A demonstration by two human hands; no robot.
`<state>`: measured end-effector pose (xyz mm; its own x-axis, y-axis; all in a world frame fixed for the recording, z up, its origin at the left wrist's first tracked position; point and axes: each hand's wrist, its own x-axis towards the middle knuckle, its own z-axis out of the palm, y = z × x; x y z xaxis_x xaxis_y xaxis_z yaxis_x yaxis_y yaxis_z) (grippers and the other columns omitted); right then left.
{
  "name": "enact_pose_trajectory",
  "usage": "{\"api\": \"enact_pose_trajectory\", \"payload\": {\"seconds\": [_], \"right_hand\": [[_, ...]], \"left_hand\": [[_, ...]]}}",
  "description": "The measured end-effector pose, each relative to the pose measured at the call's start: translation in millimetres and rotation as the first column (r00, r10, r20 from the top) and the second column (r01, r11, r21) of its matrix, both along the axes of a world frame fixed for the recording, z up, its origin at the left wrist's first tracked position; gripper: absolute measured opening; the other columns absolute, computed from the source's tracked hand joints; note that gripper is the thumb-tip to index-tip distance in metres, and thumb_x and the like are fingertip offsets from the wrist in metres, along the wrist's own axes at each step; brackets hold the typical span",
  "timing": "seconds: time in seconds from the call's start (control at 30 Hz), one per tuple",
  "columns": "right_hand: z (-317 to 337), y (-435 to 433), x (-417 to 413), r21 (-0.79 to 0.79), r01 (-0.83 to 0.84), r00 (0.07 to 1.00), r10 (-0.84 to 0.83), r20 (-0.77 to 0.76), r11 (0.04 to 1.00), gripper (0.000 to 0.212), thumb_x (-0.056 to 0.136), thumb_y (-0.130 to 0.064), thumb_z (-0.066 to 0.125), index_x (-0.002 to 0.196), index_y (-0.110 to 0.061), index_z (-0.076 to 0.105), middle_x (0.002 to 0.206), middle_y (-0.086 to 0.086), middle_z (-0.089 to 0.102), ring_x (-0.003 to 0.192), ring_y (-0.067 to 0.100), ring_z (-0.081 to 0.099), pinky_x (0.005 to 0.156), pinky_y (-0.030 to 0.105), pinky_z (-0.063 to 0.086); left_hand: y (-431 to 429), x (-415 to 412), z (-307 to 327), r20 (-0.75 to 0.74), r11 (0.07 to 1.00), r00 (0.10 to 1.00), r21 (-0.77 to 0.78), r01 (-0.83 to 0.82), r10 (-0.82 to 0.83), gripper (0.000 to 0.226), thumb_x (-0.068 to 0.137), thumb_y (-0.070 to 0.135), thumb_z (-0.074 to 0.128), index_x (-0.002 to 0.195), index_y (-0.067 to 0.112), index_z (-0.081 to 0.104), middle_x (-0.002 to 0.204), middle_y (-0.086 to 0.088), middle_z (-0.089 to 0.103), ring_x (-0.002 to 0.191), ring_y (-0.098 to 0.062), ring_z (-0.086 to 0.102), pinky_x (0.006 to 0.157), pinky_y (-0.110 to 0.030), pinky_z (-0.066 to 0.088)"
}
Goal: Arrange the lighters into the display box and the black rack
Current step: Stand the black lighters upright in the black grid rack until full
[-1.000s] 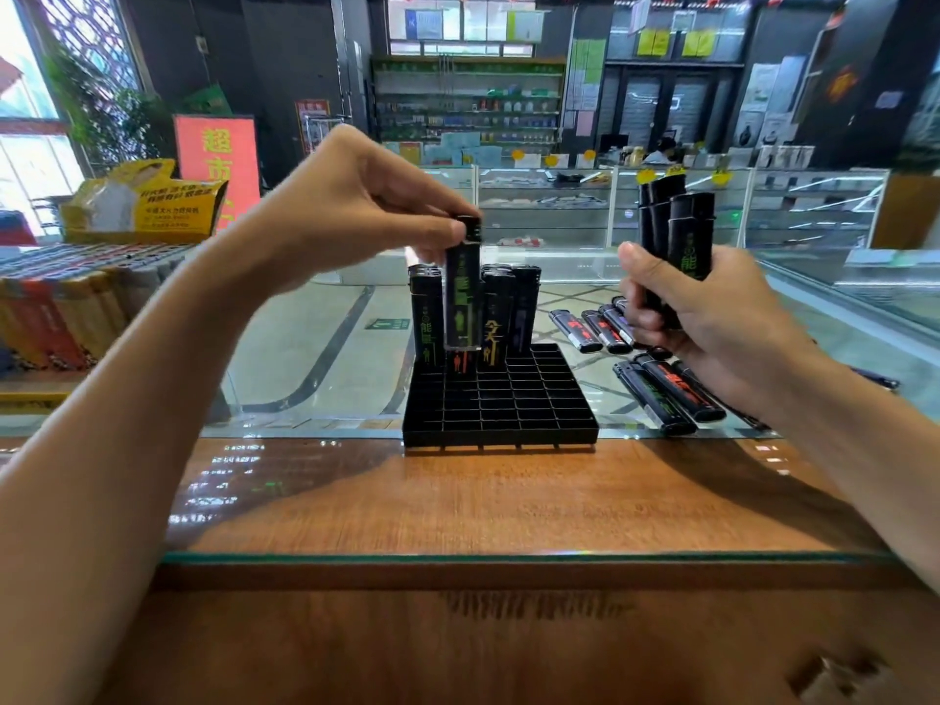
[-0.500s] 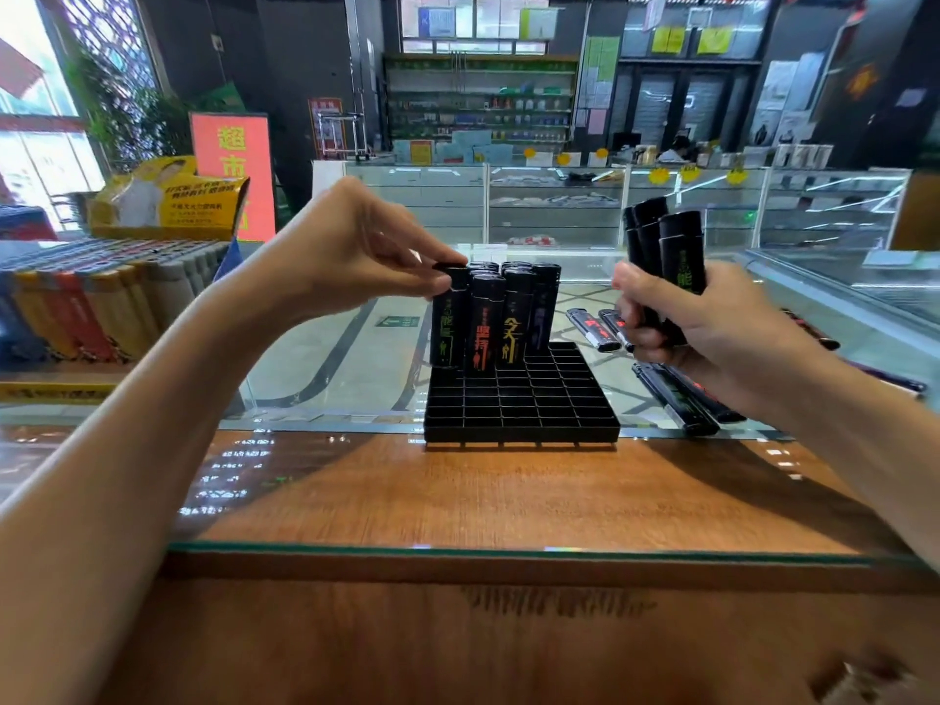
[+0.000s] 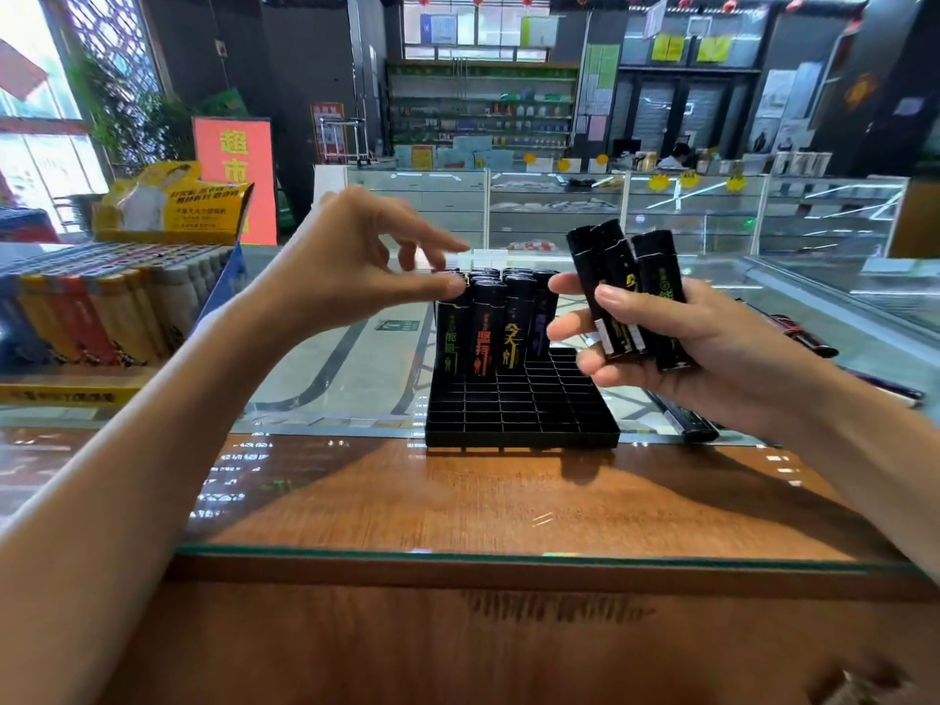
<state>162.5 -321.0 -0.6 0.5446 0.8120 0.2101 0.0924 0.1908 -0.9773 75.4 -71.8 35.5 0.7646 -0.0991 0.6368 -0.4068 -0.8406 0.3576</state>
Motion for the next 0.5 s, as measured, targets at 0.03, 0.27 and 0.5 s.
{"api": "enact_pose_trajectory", "payload": {"seconds": [0.03, 0.27, 0.5], "right_hand": [[0, 0, -2, -0.005, -0.019, 1.000, 0.019, 0.006, 1.000, 0.033, 0.090, -0.023, 0.055, 0.120, -0.010, 0.060, 0.102, 0.014, 0.070, 0.079, 0.023, 0.069, 0.064, 0.022, 0.055], [-3, 10, -15, -0.065, -0.147, 0.987, 0.151, 0.060, 0.987, 0.026, 0.092, -0.017, 0.051, 0.114, -0.006, 0.059, 0.107, 0.022, 0.068, 0.094, 0.037, 0.068, 0.073, 0.029, 0.056], [-2, 9, -13, -0.022, -0.156, 0.988, 0.156, -0.002, 0.987, 0.037, 0.093, -0.017, 0.050, 0.126, -0.001, 0.049, 0.116, 0.024, 0.064, 0.107, 0.040, 0.062, 0.082, 0.036, 0.055]], "left_hand": [[-3, -1, 2, 0.048, 0.999, 0.999, -0.040, 0.022, -0.020, 0.041, 0.073, 0.034, 0.068, 0.108, 0.012, 0.068, 0.088, 0.001, 0.070, 0.069, -0.008, 0.061, 0.061, -0.017, 0.053], [-37, 3, -4, -0.038, 0.912, 0.952, -0.302, 0.278, -0.302, 0.035, 0.077, 0.030, 0.066, 0.105, 0.010, 0.068, 0.089, 0.011, 0.073, 0.079, -0.003, 0.069, 0.066, -0.012, 0.049], [-27, 7, -8, -0.062, 0.826, 0.906, -0.441, 0.351, -0.418, 0.016, 0.075, 0.025, 0.071, 0.089, 0.020, 0.076, 0.077, 0.003, 0.074, 0.067, -0.005, 0.063, 0.062, -0.015, 0.050]]}}
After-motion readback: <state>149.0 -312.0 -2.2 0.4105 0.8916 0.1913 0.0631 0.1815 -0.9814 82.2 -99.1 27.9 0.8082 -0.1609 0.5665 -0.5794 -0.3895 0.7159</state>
